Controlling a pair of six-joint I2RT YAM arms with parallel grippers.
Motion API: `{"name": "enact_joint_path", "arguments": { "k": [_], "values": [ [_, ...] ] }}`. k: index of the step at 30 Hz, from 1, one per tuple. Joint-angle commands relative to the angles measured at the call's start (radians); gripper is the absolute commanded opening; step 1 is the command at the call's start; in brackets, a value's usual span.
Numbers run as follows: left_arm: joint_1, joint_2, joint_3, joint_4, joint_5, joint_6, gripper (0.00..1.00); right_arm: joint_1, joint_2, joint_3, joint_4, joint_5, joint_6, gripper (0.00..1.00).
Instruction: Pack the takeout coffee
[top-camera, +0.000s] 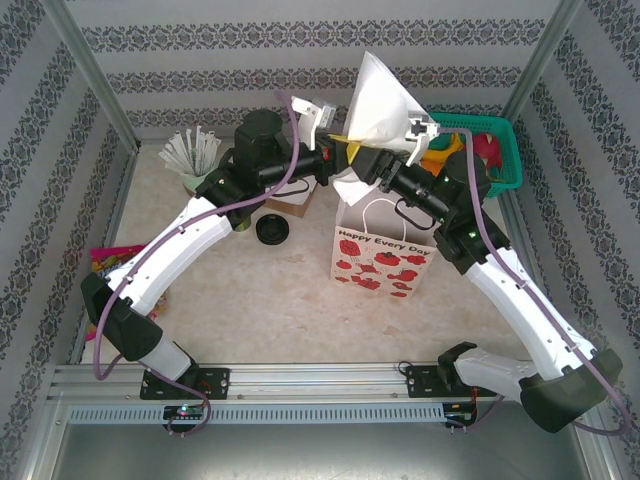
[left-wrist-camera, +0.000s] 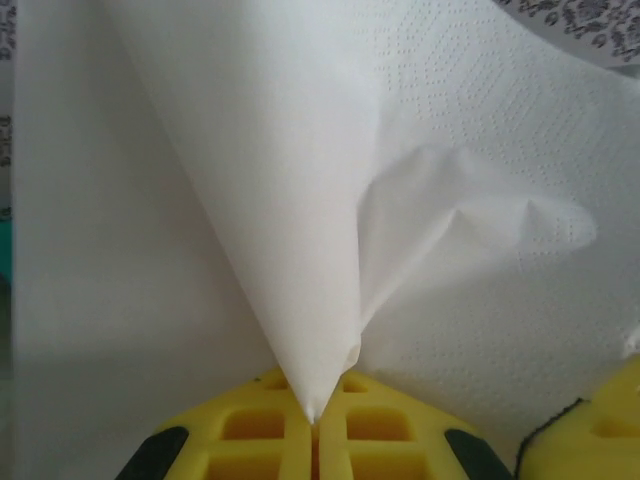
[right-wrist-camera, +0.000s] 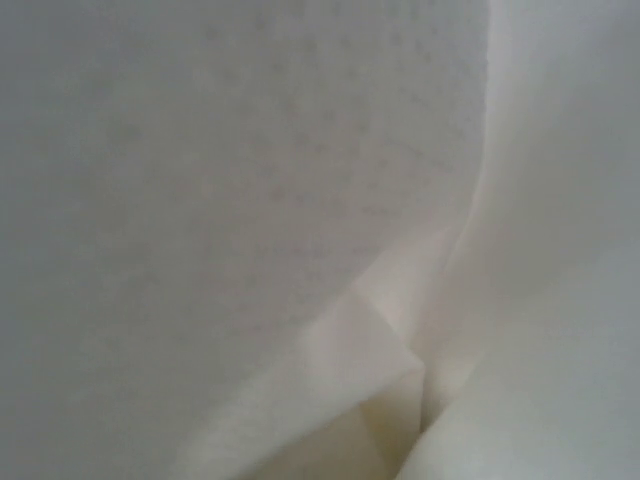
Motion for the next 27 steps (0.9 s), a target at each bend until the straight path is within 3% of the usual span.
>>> {"name": "enact_joint_path", "arguments": {
  "k": [1,4,5,7,10,13,17,21,25,27],
  "values": [
    [-0.01,0.006,0.042,-0.041,-0.036,0.077,0.01,0.01,-0.022,0.022,0.02,0.062,-0.011,0.47],
    [-0.009,-0.011,0.035,-0.051,-0.025,0.094,0.13,0.002,-0.061,0.009,-0.033,0.103,-0.061,0.22],
    [-0.008,-0.02,0.028,-0.052,-0.01,0.105,0.21,-0.007,-0.075,0.006,-0.051,0.099,-0.086,0.11],
    [-0.007,-0.048,0.003,-0.05,0.016,0.127,0.42,-0.036,-0.094,0.02,-0.103,0.065,-0.125,0.0],
    [0.015,-0.105,-0.057,-0.031,0.15,0.164,0.74,-0.114,-0.103,0.063,-0.18,-0.101,-0.187,0.0],
    [0.041,-0.145,-0.098,-0.036,0.296,0.252,0.9,-0.161,-0.095,0.118,-0.27,-0.268,-0.297,0.0],
    [0.041,-0.116,-0.015,-0.199,0.315,0.401,0.99,-0.178,-0.07,0.158,-0.304,-0.419,-0.368,0.0],
    [0.041,-0.059,0.07,-0.269,0.349,0.478,1.0,-0.168,-0.035,0.179,-0.271,-0.524,-0.351,0.0],
    [0.038,0.03,0.171,-0.336,0.517,0.528,1.0,-0.121,-0.001,0.205,-0.274,-0.588,-0.387,0.0],
    [0.031,0.073,0.224,-0.387,0.565,0.559,0.94,-0.103,0.011,0.213,-0.267,-0.612,-0.404,0.0]
  ]
}}
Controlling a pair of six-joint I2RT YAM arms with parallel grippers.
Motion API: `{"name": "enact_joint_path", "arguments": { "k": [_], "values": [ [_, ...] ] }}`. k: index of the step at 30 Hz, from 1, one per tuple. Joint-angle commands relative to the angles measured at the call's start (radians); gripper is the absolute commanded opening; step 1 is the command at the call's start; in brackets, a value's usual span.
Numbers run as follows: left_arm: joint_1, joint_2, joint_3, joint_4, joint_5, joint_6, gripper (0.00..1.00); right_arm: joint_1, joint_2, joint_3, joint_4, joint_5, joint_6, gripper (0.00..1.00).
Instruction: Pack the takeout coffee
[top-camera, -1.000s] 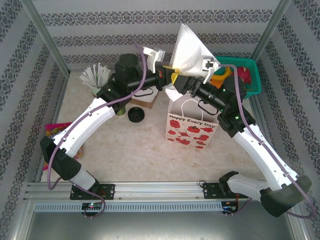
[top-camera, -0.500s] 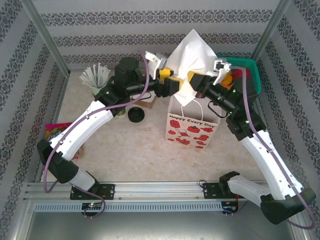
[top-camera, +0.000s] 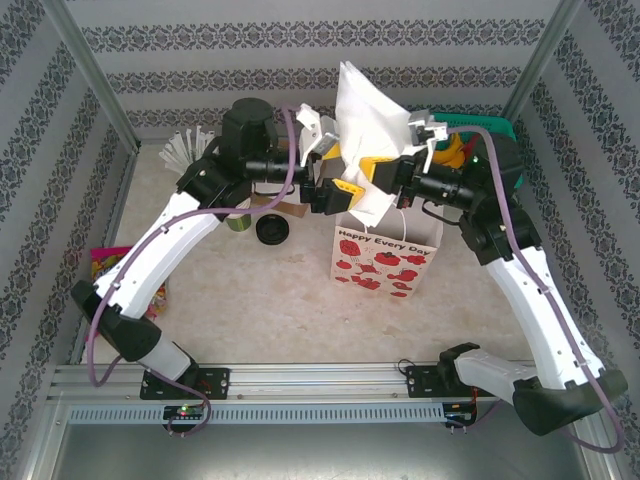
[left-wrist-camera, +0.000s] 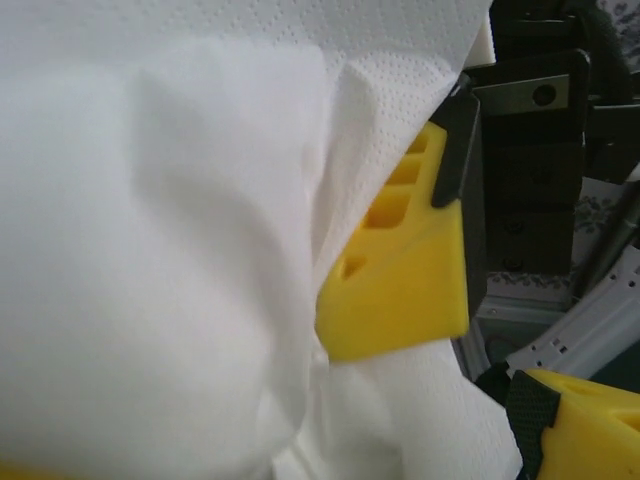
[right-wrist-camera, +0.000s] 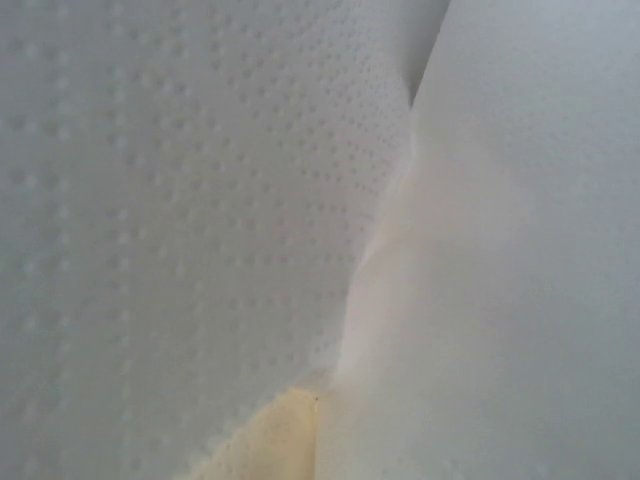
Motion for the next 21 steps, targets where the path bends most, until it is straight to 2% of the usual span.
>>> {"name": "enact_joint_path", "arguments": {
  "k": [1,3,7,8,10,11,14,17,18,19,21],
  "values": [
    [-0.004,0.07,0.074,-0.124,0.152,0.108,0.9,0.027,0.011,0.045,0.016,-0.115,-0.06,0.0],
    [-0.004,0.082,0.078,-0.135,0.157,0.122,0.76,0.024,0.01,0.055,0.024,-0.111,-0.068,0.0],
    [-0.003,0.054,0.042,-0.143,0.126,0.159,0.36,-0.004,-0.001,0.071,0.011,-0.108,-0.079,0.0],
    [-0.002,0.043,0.028,-0.14,0.112,0.168,0.25,-0.012,-0.004,0.07,0.003,-0.103,-0.082,0.05],
    [-0.002,0.027,0.008,-0.126,0.093,0.168,0.02,-0.025,-0.009,0.06,-0.006,-0.073,-0.082,0.28],
    [-0.001,0.022,0.001,-0.122,0.085,0.168,0.0,-0.033,-0.015,0.052,-0.011,-0.047,-0.081,0.41],
    [-0.001,0.009,-0.004,-0.128,0.077,0.175,0.0,-0.077,-0.038,0.035,-0.042,0.031,-0.096,0.66],
    [-0.001,-0.006,-0.008,-0.131,0.089,0.192,0.0,-0.132,-0.044,0.035,-0.117,0.085,-0.134,0.83],
    [-0.001,-0.008,-0.007,-0.129,0.101,0.196,0.0,-0.142,-0.035,0.043,-0.153,0.056,-0.156,0.93],
    [-0.001,-0.007,-0.005,-0.129,0.11,0.198,0.0,-0.145,-0.027,0.05,-0.174,0.008,-0.17,0.98],
    [-0.001,0.001,0.014,-0.139,0.125,0.203,0.0,-0.142,-0.008,0.044,-0.153,-0.125,-0.141,0.98]
  ]
}}
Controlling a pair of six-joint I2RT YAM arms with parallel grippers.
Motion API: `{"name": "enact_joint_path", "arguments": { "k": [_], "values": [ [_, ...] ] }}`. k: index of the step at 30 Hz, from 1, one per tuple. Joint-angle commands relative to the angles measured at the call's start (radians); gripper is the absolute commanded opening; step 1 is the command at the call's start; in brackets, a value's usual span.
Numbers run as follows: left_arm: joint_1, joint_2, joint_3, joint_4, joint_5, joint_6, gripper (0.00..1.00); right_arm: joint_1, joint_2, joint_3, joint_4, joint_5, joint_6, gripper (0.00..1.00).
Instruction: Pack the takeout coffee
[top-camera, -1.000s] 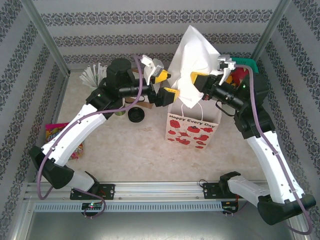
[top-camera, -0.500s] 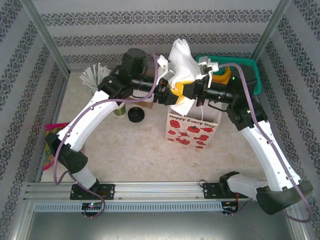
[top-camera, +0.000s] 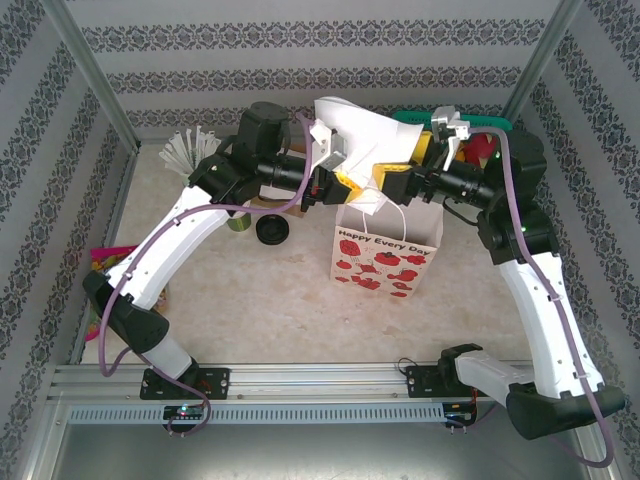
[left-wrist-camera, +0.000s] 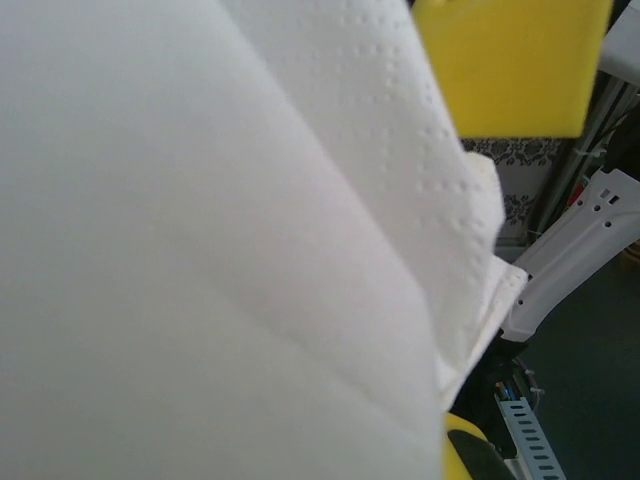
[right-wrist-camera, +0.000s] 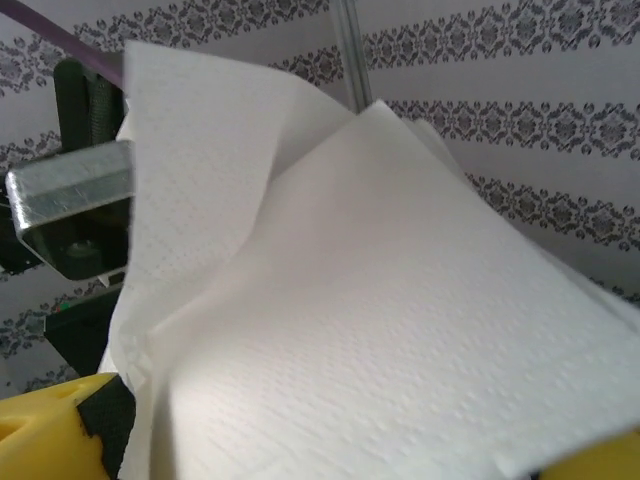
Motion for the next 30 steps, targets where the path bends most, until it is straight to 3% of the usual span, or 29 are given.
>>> {"name": "enact_joint_path", "arguments": {
  "k": [1,5,12,13,15,17,19,20,21,23,24,28,30],
  "values": [
    [0.001,-0.021,0.025,-0.028,0.044,0.043,0.0,0.008,0.029,0.008,-0.024,-0.167,-0.007,0.98],
    [0.001,0.016,0.07,-0.069,0.054,0.05,0.0,0.061,0.045,0.022,-0.027,-0.241,-0.013,0.98],
    [-0.003,0.062,0.119,-0.12,0.166,0.083,0.0,0.163,0.076,0.042,0.007,-0.107,-0.026,0.95],
    [-0.003,0.063,0.12,-0.125,0.176,0.091,0.0,0.164,0.086,0.05,0.011,-0.094,-0.012,0.87],
    [-0.004,0.063,0.122,-0.141,0.18,0.109,0.0,0.161,0.099,0.071,0.01,-0.045,0.025,0.58],
    [-0.004,0.06,0.122,-0.165,0.177,0.128,0.0,0.147,0.095,0.082,0.007,-0.02,0.048,0.38],
    [-0.003,0.059,0.12,-0.179,0.166,0.136,0.01,0.128,0.084,0.09,-0.005,-0.006,0.071,0.07],
    [-0.004,0.057,0.12,-0.18,0.157,0.133,0.09,0.121,0.076,0.093,-0.022,0.013,0.073,0.0],
    [-0.003,0.055,0.115,-0.178,0.141,0.125,0.23,0.11,0.063,0.087,-0.039,0.021,0.065,0.0],
    [-0.003,0.042,0.092,-0.153,0.061,0.084,0.62,0.087,0.031,0.082,-0.116,0.03,-0.004,0.0],
    [-0.003,0.027,0.059,-0.117,-0.024,0.046,0.71,0.068,0.011,0.083,-0.178,0.058,-0.063,0.0],
    [0.021,-0.074,-0.152,0.128,-0.327,-0.145,0.97,-0.001,-0.059,0.07,-0.361,0.215,-0.233,0.0],
    [0.027,-0.108,-0.221,0.21,-0.408,-0.228,1.0,-0.021,-0.081,0.069,-0.409,0.27,-0.316,0.0]
  ]
}}
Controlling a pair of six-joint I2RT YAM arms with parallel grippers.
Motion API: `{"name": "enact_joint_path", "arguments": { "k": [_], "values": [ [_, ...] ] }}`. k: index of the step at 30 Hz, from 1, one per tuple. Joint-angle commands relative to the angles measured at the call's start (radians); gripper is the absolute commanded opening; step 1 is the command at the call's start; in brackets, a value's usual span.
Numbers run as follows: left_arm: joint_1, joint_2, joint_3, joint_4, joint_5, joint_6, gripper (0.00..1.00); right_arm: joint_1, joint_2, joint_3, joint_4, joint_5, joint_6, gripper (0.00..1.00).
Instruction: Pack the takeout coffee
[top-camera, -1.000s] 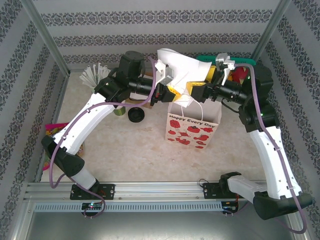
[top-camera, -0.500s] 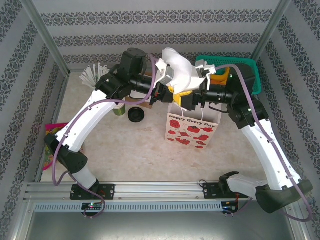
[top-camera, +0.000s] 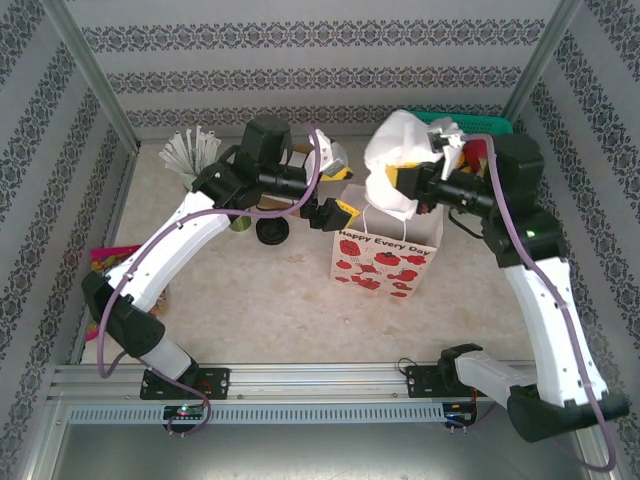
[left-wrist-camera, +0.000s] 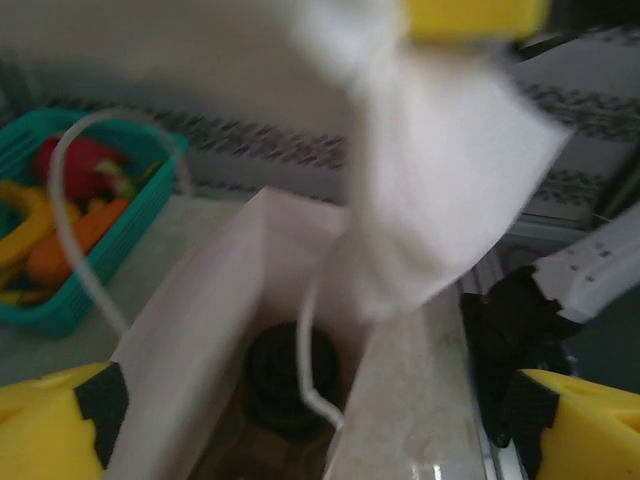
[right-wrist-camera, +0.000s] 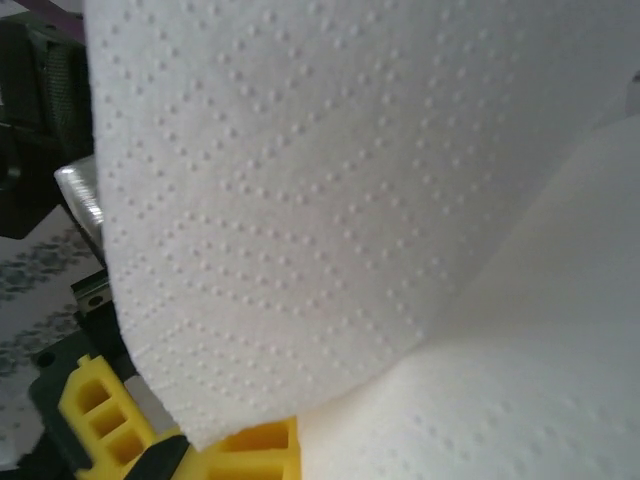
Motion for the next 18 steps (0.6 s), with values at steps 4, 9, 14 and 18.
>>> {"name": "enact_joint_path", "arguments": {
  "k": [4,9,14,18],
  "values": [
    [-0.004,-0.057,-0.085,0.163,0.004,-0.106,0.99,-0.037,-0.038,0.027,-0.197,0.086,-0.327,0.0],
    [-0.046,0.002,-0.053,0.094,0.064,0.026,0.97,-0.037,0.03,0.091,-0.265,0.15,-0.481,0.0],
    [-0.063,0.098,0.054,-0.033,0.196,0.1,0.92,-0.04,0.046,0.147,-0.307,0.284,-0.572,0.0],
    [-0.071,0.14,0.081,-0.032,0.132,0.098,0.92,-0.054,0.044,0.177,-0.337,0.288,-0.603,0.0]
  ]
}}
